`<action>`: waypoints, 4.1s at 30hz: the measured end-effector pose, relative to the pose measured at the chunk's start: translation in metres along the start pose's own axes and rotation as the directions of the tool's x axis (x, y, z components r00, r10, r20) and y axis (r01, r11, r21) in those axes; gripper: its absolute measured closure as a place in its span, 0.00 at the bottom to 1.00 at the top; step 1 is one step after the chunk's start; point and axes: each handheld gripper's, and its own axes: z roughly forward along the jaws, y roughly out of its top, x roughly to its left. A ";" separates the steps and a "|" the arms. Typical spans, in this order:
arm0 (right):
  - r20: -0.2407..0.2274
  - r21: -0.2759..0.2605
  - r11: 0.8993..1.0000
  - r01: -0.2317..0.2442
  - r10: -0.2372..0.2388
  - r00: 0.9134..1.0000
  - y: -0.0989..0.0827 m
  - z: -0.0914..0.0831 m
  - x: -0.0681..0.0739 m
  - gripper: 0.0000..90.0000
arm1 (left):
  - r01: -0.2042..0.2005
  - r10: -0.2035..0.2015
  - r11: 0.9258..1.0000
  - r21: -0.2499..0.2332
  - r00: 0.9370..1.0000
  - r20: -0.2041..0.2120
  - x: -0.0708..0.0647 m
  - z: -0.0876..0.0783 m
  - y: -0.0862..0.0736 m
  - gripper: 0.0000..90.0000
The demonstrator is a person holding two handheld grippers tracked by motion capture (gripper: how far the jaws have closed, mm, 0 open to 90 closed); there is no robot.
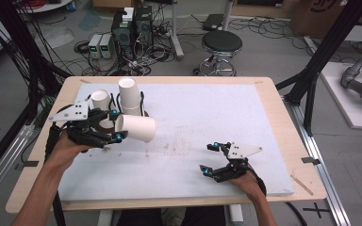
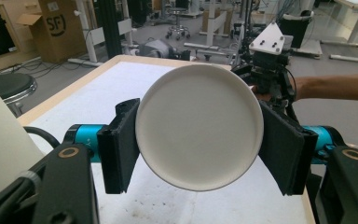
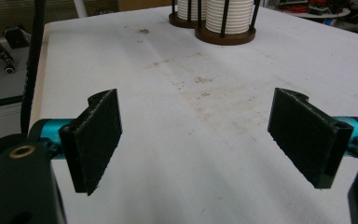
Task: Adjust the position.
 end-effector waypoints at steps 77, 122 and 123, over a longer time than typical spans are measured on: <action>-0.257 -0.183 0.983 0.013 -0.061 0.965 0.137 0.022 -0.015 0.20 | 0.070 -0.056 0.996 -0.046 0.965 0.256 -0.019 0.080 -0.026 0.38; -0.430 -0.048 0.999 0.009 -0.029 0.902 0.132 0.078 0.011 0.20 | 0.059 -0.015 0.986 -0.158 0.964 0.266 -0.022 0.068 -0.009 0.38; -0.431 -0.043 0.999 0.008 -0.026 0.902 0.132 0.078 0.011 0.20 | 0.061 -0.017 0.985 -0.162 0.964 0.264 -0.022 0.067 -0.008 0.38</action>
